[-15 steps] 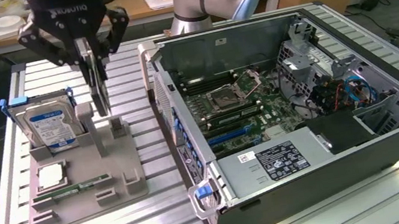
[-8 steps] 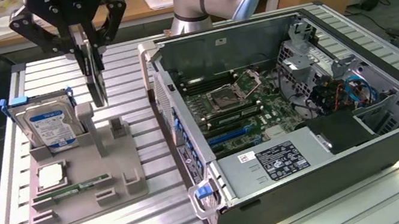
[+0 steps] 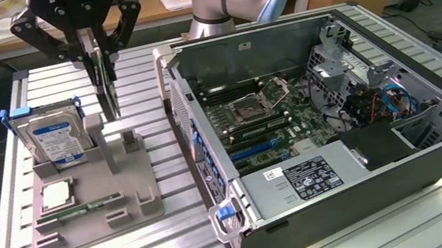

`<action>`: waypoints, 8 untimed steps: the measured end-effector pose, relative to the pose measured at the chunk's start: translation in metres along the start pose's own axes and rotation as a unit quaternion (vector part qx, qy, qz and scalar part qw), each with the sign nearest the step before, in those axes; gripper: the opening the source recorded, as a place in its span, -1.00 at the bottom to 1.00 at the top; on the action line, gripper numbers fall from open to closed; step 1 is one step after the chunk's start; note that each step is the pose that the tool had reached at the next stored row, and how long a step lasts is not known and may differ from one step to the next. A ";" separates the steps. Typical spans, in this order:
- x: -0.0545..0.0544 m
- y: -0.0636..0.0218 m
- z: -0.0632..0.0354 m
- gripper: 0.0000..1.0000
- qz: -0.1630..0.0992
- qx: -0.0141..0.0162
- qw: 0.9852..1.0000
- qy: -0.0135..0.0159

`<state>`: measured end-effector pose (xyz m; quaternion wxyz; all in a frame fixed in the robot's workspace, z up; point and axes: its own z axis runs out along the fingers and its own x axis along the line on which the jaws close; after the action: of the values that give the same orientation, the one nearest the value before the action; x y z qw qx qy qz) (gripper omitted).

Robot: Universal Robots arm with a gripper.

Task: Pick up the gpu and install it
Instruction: 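Pick up the gpu and move the gpu toward the slot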

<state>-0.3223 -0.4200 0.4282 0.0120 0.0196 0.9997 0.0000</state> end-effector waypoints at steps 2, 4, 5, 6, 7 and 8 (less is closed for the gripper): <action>-0.009 0.0003 0.0006 -0.47 0.000 0.000 1.000 0.000; -0.018 0.0006 0.0015 -0.47 0.000 -0.001 1.000 0.000; -0.023 0.0008 0.0020 -0.47 0.000 -0.001 1.000 0.000; -0.027 0.0010 0.0023 -0.47 0.000 -0.001 1.000 0.000; -0.032 0.0012 0.0027 -0.47 0.000 -0.001 1.000 0.000; -0.037 0.0014 0.0033 -0.47 0.000 -0.001 1.000 0.000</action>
<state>-0.2856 -0.4201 0.4258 0.0120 0.0197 0.9997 0.0007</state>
